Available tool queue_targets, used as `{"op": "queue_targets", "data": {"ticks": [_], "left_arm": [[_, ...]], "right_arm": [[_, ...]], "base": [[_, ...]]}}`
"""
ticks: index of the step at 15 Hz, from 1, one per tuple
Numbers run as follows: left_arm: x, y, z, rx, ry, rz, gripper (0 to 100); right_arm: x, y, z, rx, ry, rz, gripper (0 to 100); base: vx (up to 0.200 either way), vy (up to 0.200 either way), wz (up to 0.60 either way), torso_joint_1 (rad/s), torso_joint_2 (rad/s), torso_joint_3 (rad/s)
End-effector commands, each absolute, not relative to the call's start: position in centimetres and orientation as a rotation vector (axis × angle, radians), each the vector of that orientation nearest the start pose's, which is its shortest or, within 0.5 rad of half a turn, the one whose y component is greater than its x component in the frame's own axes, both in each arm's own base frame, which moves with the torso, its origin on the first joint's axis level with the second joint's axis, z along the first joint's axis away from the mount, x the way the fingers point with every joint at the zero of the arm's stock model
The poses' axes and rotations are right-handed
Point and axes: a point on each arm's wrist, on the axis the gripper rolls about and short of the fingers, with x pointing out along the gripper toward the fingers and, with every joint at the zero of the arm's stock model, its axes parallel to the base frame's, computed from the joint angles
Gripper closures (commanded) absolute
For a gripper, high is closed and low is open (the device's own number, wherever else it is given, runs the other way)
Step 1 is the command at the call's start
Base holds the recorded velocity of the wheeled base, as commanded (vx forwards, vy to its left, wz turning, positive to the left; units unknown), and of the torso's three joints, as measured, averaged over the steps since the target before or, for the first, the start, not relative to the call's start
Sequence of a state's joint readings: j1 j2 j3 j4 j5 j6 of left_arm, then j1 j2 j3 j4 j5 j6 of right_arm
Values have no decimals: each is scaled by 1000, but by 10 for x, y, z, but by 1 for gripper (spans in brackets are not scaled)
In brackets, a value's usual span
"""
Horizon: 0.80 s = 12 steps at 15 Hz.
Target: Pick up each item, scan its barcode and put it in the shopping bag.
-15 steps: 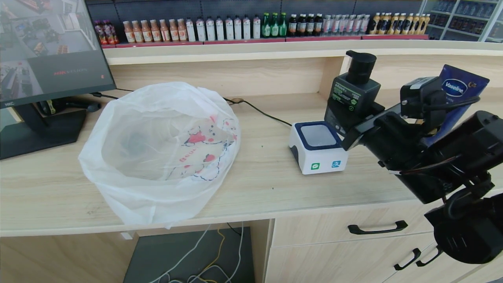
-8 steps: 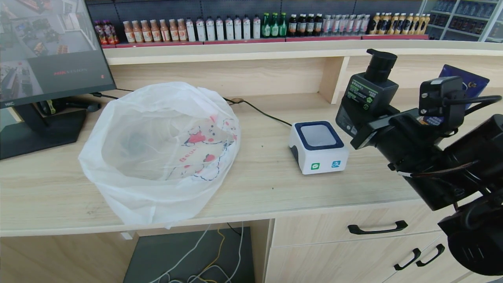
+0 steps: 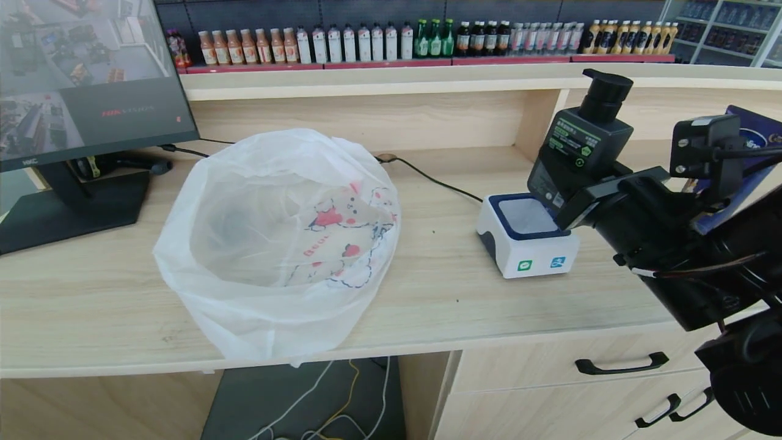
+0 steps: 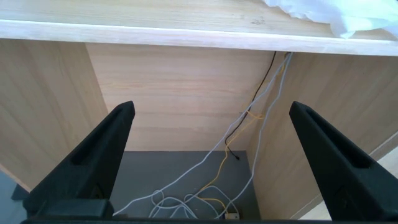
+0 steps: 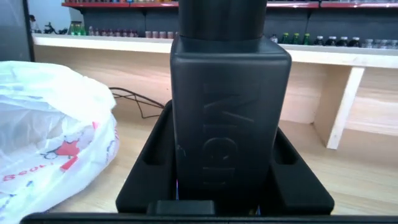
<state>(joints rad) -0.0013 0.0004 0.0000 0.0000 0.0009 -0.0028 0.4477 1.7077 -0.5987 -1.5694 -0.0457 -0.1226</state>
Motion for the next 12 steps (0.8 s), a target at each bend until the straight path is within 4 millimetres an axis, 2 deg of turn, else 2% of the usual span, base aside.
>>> {"op": "queue_targets", "data": {"ticks": [1,10,12], "left_arm": [[-23,0,75,-3,0,0,0],[-23,0,75,-2,0,2,0],[-23,0,75,3,0,-2,0]], "right_arm": [[245,116,225,0,-491,362,100],[242,114,231,8,-510,361,100],[242,115,231,9,-512,362,100]], "base": [[0,200,0,2,2,12],[0,200,0,2,2,2],[0,0,0,0,0,0]]}}
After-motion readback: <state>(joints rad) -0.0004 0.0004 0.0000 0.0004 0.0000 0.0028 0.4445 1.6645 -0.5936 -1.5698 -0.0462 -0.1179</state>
